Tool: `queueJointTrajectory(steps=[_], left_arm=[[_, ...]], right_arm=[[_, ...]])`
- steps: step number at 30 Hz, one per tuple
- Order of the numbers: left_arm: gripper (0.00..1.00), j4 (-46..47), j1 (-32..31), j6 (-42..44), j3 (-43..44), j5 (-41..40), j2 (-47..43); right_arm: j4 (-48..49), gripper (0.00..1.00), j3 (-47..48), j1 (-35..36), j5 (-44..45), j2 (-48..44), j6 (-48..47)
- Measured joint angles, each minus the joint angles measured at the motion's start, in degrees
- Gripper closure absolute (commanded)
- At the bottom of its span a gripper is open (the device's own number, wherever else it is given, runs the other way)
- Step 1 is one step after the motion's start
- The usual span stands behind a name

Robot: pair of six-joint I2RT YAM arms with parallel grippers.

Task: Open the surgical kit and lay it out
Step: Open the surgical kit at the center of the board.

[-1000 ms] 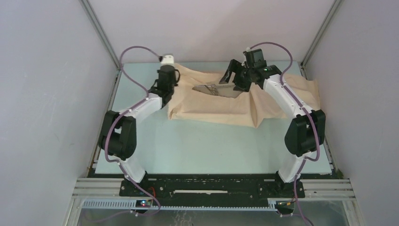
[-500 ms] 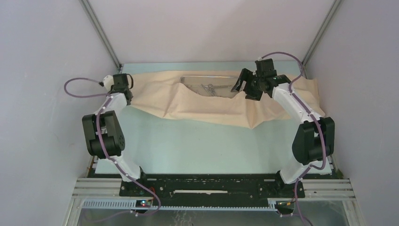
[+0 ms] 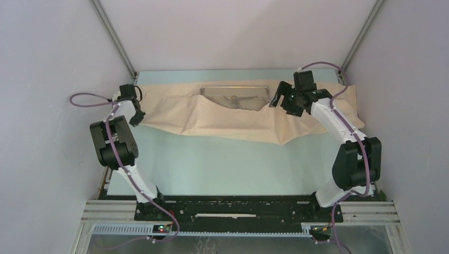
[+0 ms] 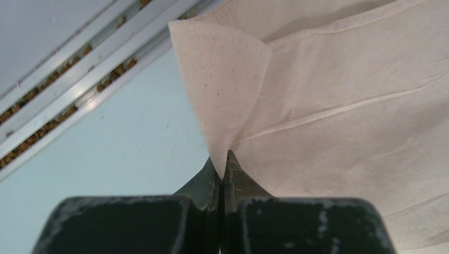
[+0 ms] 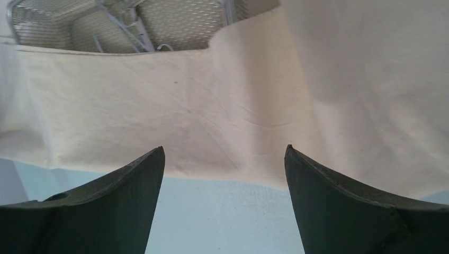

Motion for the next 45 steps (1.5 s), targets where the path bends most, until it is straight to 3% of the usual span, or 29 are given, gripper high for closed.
queueJointTrajectory(steps=[8, 14, 15, 20, 23, 28, 33, 39, 45], left_arm=[[1.0, -3.6, 1.7, 3.6, 9.0, 0.8, 3.6], [1.0, -5.1, 3.1, 4.0, 10.8, 0.5, 4.8], [0.96, -5.5, 3.2, 4.0, 10.8, 0.4, 4.9], [0.44, -7.1, 4.8, 3.9, 10.8, 0.3, 5.0], [0.3, -8.0, 6.3, 4.0, 10.8, 0.0, 5.0], [0.24, -8.1, 6.5, 4.0, 10.8, 0.8, 4.6], [0.21, -7.4, 3.0, 4.0, 10.8, 1.2, 0.7], [0.22, -5.4, -6.1, 4.0, 10.9, 1.7, -4.4], [0.28, -4.2, -16.2, 4.5, 12.5, 3.9, -4.4]], right_arm=[[3.1, 0.07, -9.8, -6.2, 1.6, -4.7, 1.0], [5.8, 0.07, -13.0, -9.4, 2.3, -4.6, 2.9], [6.4, 0.07, -13.0, -10.0, 2.3, -4.2, 3.3], [9.5, 0.07, -13.0, -12.7, 2.3, -1.2, 4.9], [10.8, 0.07, -13.0, -14.4, 2.3, 0.3, 5.5], [12.2, 0.06, -13.0, -14.5, 3.3, 0.7, 5.3], [12.0, 0.06, -11.2, -9.0, 6.4, 0.8, 2.2], [12.0, 0.08, -1.3, -2.1, 7.9, 4.5, -1.6], [11.6, 0.2, 5.6, 0.9, 7.7, 10.6, -4.9]])
